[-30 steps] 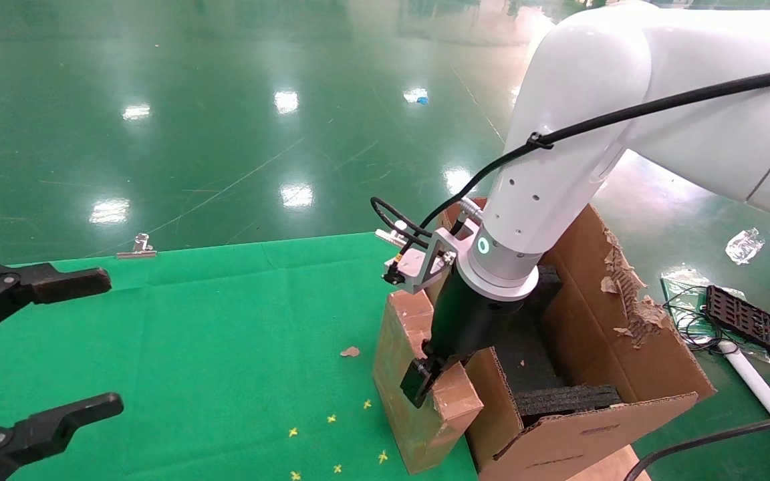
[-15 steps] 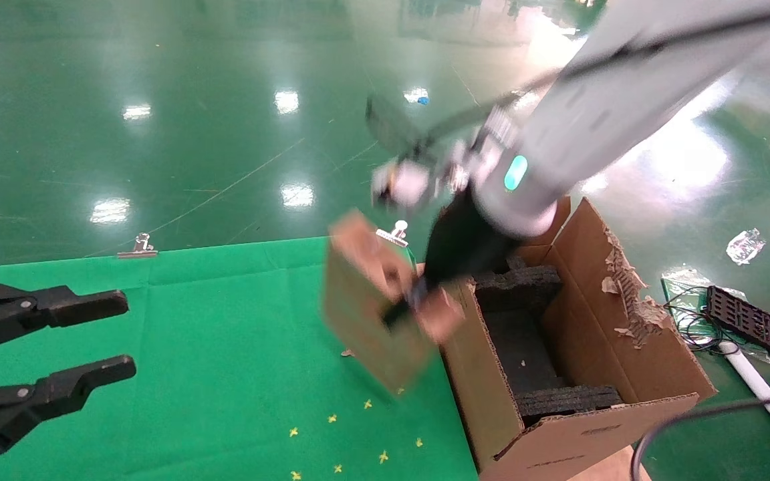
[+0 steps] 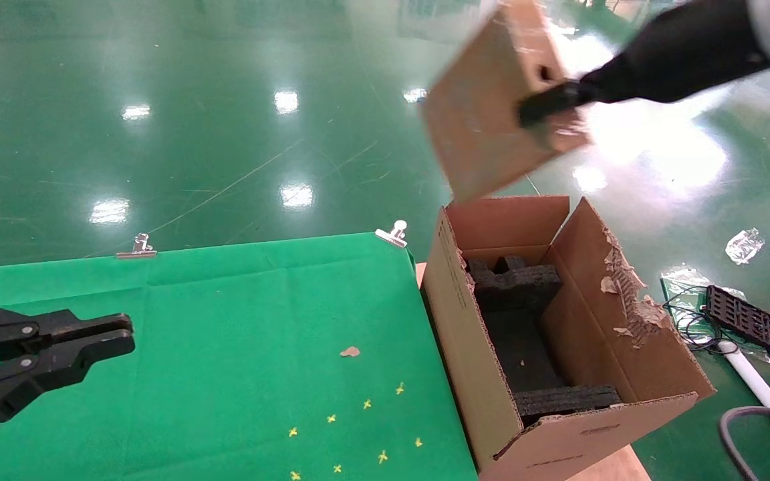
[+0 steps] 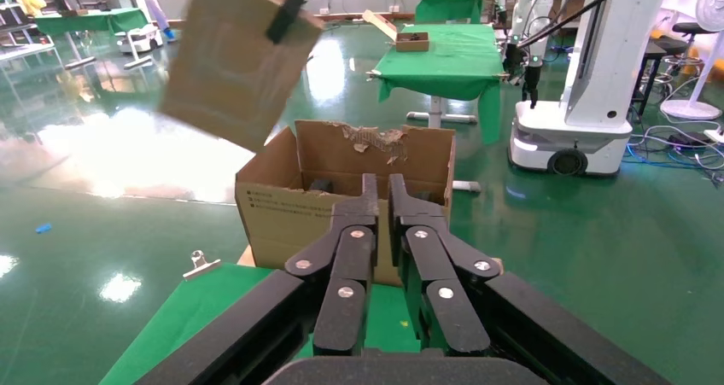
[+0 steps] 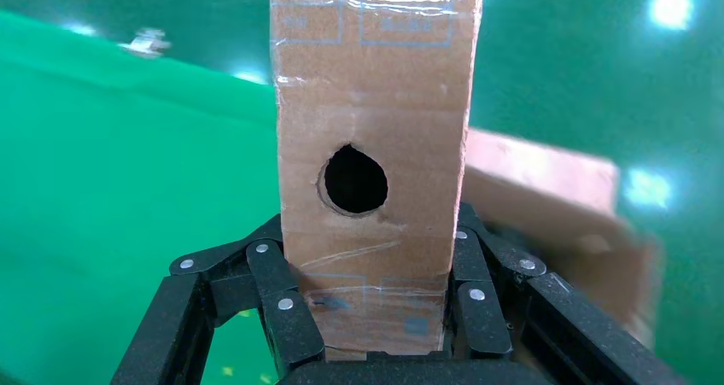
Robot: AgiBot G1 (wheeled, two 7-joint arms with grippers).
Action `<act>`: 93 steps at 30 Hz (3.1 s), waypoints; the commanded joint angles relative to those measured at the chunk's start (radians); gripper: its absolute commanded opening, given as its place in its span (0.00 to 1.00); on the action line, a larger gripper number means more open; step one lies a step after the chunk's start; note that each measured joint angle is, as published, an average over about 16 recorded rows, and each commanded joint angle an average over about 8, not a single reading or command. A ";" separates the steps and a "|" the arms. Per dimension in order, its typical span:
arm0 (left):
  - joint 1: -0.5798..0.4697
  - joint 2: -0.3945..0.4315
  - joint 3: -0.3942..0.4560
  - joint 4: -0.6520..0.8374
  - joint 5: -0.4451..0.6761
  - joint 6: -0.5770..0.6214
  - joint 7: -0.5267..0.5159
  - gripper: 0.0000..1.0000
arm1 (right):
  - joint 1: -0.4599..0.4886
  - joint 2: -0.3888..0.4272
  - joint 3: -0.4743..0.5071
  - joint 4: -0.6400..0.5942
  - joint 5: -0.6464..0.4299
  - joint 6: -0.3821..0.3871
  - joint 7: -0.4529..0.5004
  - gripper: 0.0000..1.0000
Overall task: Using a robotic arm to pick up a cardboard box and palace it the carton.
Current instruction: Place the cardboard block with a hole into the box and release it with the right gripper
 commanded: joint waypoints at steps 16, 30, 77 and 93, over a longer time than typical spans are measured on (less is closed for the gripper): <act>0.000 0.000 0.001 0.000 -0.001 0.000 0.001 1.00 | -0.138 0.055 -0.106 -0.292 -0.094 -0.080 -0.035 0.00; 0.000 -0.001 0.002 0.000 -0.001 -0.001 0.001 1.00 | -0.339 0.007 -0.116 -0.480 -0.057 0.019 -0.157 0.00; -0.001 -0.002 0.005 0.000 -0.003 -0.002 0.002 1.00 | -0.735 -0.196 -0.048 -0.809 0.083 0.251 -0.415 1.00; -0.001 -0.002 0.006 0.000 -0.004 -0.002 0.003 1.00 | -0.700 -0.220 -0.066 -0.850 0.056 0.229 -0.425 1.00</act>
